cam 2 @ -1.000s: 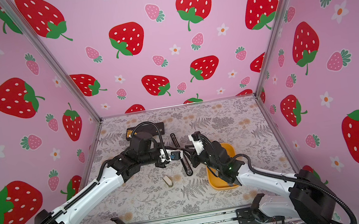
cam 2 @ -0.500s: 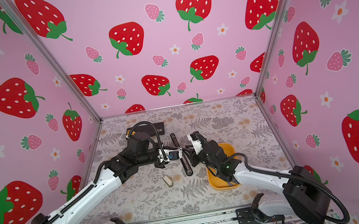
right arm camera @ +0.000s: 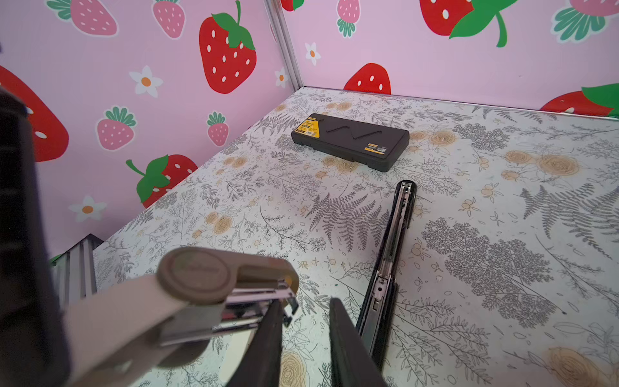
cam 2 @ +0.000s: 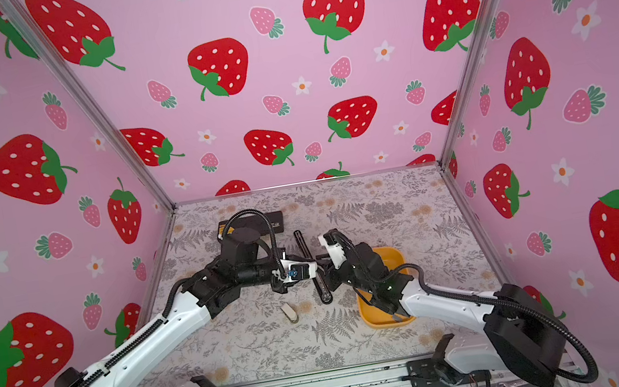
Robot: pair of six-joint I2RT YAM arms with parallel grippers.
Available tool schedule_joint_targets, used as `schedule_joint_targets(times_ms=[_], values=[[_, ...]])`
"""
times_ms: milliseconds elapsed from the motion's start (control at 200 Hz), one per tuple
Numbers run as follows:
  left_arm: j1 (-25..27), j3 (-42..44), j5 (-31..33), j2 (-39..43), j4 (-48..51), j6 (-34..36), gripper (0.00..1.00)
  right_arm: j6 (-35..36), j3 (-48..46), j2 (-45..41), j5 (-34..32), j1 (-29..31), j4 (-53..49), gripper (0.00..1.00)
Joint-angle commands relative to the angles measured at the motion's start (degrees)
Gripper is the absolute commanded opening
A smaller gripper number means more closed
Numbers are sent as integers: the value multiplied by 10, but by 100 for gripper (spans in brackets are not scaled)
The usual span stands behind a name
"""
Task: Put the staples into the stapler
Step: 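Align the open right gripper around the white piece held by the left gripper, then close the right gripper on the white piece while the left gripper releases it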
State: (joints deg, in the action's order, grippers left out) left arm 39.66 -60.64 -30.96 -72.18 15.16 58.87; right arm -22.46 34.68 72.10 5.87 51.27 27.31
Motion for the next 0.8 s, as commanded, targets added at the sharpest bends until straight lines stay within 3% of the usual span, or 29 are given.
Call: schedule_joint_targets(times_ms=[0, 270, 450, 540, 635, 795], values=[[2, -24, -41, -7, -9, -7, 0, 0, 13, -2, 7, 2, 17, 27], [-38, -25, -49, 1, -17, -19, 0, 11, 3, -20, -43, 2, 11, 30], [-69, -20, -37, 10, -26, -26, 0, 45, -37, -56, -94, 2, 57, 45], [-76, -20, -41, 10, -25, -25, 0, 81, -83, -84, -71, 3, 142, 51], [-78, -21, -48, 12, -20, -20, 0, 101, -137, -107, -44, 2, 244, 72], [-80, -26, -65, 8, 2, -1, 0, 159, -152, -112, 30, 9, 272, 72]])
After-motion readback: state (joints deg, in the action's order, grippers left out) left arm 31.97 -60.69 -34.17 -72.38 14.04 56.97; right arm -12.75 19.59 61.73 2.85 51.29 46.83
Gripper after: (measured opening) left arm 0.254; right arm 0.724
